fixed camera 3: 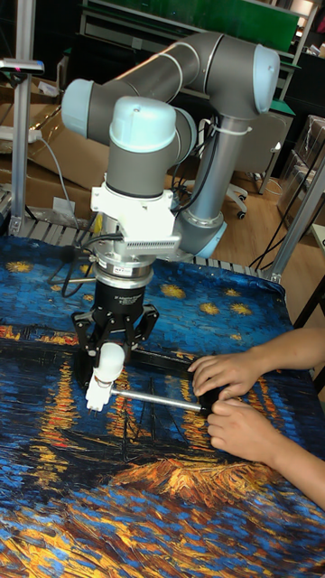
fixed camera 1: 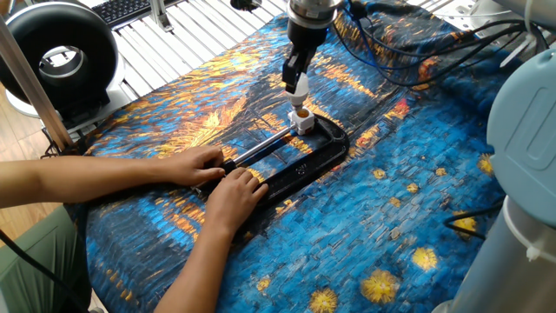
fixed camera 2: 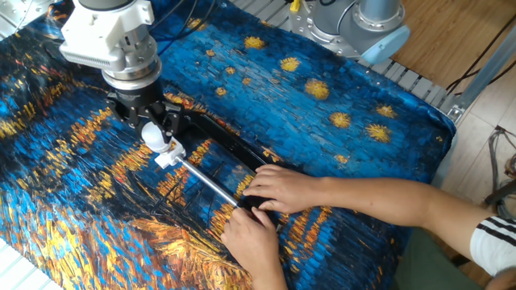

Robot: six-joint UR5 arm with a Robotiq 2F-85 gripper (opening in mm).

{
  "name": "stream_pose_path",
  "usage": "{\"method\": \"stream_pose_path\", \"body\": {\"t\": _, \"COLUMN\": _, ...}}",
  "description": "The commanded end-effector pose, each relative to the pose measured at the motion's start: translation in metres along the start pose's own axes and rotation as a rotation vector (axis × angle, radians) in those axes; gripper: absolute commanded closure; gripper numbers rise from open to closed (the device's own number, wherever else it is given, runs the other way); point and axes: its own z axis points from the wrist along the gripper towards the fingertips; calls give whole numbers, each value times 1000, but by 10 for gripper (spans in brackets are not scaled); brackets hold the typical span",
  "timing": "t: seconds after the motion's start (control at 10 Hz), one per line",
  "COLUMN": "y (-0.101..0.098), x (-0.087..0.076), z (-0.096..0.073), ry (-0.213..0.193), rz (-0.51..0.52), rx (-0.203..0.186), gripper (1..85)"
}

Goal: Install the light bulb by rotating it

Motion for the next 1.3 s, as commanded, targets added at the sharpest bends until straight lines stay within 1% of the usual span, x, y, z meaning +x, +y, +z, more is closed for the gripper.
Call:
{"method": "stream_pose_path", "body": {"t": 0.0, "y": 0, "x": 5, "z": 1, "ry": -2, "rz": 11, "rx": -13, "gripper": 613}}
{"method": "stream_pose_path", "body": {"t": 0.2, "y": 0, "x": 10, "z": 0, "ry": 8, "rz": 17, "rx": -16, "gripper": 613}}
{"method": "stream_pose_path", "body": {"t": 0.5, "y": -4, "x": 19, "z": -2, "ry": 30, "rz": 29, "rx": -10, "gripper": 613}}
{"method": "stream_pose_path", "body": {"t": 0.7, "y": -5, "x": 21, "z": -2, "ry": 36, "rz": 33, "rx": -4, "gripper": 613}}
{"method": "stream_pose_path", "body": {"t": 0.8, "y": -2, "x": 22, "z": -1, "ry": 34, "rz": 38, "rx": -13, "gripper": 613}}
{"method": "stream_pose_path", "body": {"t": 0.9, "y": -1, "x": 22, "z": 1, "ry": 31, "rz": 43, "rx": -12, "gripper": 613}}
{"method": "stream_pose_path", "body": {"t": 1.0, "y": 1, "x": 22, "z": -1, "ry": 41, "rz": 46, "rx": -8, "gripper": 613}}
{"method": "stream_pose_path", "body": {"t": 1.1, "y": 4, "x": 19, "z": -2, "ry": 35, "rz": 48, "rx": -14, "gripper": 617}}
{"method": "stream_pose_path", "body": {"t": 1.2, "y": 7, "x": 13, "z": -4, "ry": 28, "rz": 52, "rx": -16, "gripper": 613}}
